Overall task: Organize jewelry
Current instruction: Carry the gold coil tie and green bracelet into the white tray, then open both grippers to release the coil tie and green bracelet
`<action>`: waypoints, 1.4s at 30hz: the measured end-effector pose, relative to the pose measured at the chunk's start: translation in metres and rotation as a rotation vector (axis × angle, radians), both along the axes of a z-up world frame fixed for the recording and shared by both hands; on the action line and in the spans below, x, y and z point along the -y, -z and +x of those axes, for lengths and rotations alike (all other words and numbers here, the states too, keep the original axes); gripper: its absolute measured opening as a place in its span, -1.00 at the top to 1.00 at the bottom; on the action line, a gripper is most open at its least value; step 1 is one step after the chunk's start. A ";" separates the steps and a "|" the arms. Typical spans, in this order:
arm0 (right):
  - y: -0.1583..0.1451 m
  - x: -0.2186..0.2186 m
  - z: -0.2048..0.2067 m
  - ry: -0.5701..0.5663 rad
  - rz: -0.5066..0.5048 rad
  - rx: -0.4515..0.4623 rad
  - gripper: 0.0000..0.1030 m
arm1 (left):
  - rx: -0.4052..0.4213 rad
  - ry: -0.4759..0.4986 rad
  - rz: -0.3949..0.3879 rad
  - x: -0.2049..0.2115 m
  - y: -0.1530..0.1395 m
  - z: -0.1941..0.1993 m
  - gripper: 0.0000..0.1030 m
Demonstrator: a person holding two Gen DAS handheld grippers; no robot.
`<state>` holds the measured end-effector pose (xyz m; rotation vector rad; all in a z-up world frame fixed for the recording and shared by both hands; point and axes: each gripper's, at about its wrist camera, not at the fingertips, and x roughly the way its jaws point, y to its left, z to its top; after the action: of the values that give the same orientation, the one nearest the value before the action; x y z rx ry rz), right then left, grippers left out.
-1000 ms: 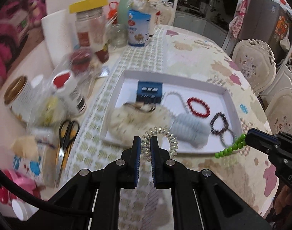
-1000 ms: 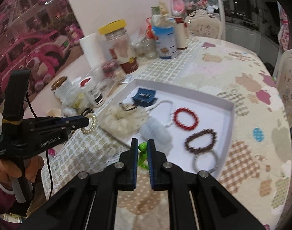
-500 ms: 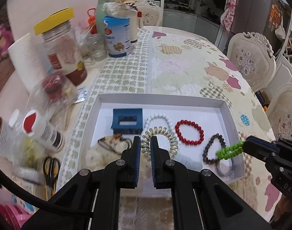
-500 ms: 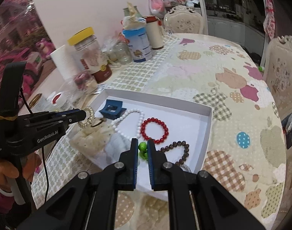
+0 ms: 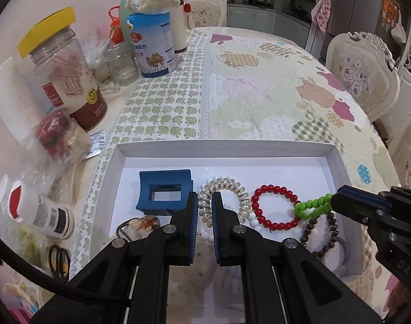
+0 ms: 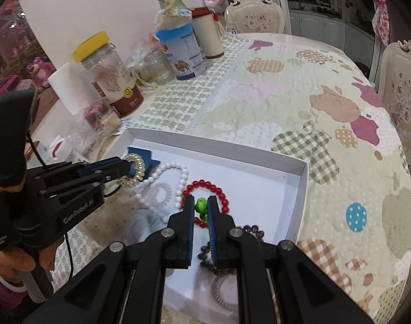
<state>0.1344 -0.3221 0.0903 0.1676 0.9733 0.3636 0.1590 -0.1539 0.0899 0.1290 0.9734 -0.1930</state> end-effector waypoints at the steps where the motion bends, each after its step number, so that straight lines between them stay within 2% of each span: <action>1: 0.005 0.002 0.005 0.005 -0.006 -0.011 0.82 | -0.004 0.001 0.001 0.000 0.002 0.002 0.89; 12: 0.046 0.027 0.033 0.080 -0.112 -0.068 0.82 | -0.017 -0.002 0.024 0.004 0.020 0.016 0.89; 24: 0.058 0.020 0.033 0.069 -0.153 -0.087 0.81 | -0.028 -0.007 0.039 0.007 0.029 0.019 0.89; 27: 0.059 0.020 0.033 0.072 -0.156 -0.097 0.68 | -0.026 -0.008 0.042 0.008 0.030 0.018 0.89; 29: 0.059 0.020 0.032 0.081 -0.151 -0.097 0.46 | -0.022 -0.008 0.044 0.008 0.029 0.018 0.89; 31: 0.057 0.022 0.029 0.091 -0.140 -0.092 0.38 | -0.013 -0.011 0.036 0.007 0.028 0.017 0.89; 32: 0.055 0.023 0.028 0.096 -0.132 -0.088 0.37 | -0.009 -0.011 0.036 0.007 0.027 0.016 0.89; 36: 0.045 0.023 0.022 0.110 -0.115 -0.068 0.35 | -0.001 -0.022 0.030 0.004 0.021 0.013 0.55; 42: 0.026 0.023 0.004 0.130 -0.085 -0.029 0.25 | 0.016 -0.035 0.029 0.000 0.009 0.001 0.50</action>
<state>0.1389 -0.3447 0.0644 0.1588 0.9986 0.2004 0.1602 -0.1543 0.0805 0.1394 0.9620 -0.1458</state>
